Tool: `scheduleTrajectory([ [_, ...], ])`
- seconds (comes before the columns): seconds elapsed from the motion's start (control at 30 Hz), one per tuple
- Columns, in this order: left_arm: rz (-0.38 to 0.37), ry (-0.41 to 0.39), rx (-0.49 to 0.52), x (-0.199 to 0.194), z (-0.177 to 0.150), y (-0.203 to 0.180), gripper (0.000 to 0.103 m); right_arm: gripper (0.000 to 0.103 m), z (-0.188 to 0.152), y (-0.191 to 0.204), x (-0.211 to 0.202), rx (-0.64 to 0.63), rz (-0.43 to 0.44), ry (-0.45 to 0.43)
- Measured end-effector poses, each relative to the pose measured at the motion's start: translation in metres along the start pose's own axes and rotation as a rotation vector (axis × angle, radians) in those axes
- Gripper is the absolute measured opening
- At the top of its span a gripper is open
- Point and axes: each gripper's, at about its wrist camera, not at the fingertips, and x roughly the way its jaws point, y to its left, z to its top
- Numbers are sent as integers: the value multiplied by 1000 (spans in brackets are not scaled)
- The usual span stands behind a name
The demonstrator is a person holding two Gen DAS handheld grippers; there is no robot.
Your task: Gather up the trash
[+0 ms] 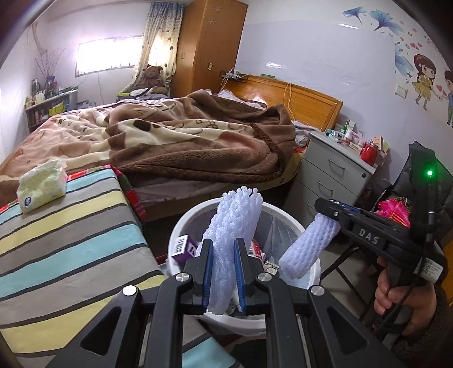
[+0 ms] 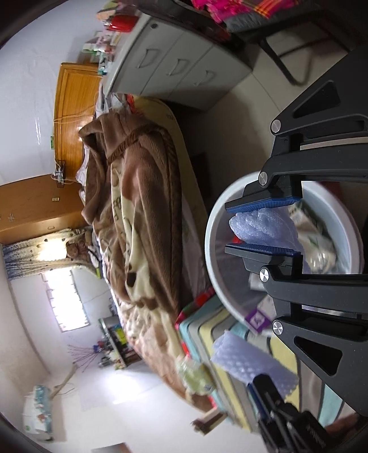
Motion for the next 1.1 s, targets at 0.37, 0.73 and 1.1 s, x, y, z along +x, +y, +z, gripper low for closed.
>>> scheduleTrajectory([
  [0.37, 7, 31, -16, 30, -2, -8, 18, 27, 5, -4, 18, -83, -79, 37],
  [0.73, 33, 31, -45, 35, -4, -6, 54, 60, 2, -13, 19, -30, 32, 35],
  [1.1, 61, -1, -43, 10, -10, -8, 58, 61, -2, -16, 3, 51, 105, -8],
])
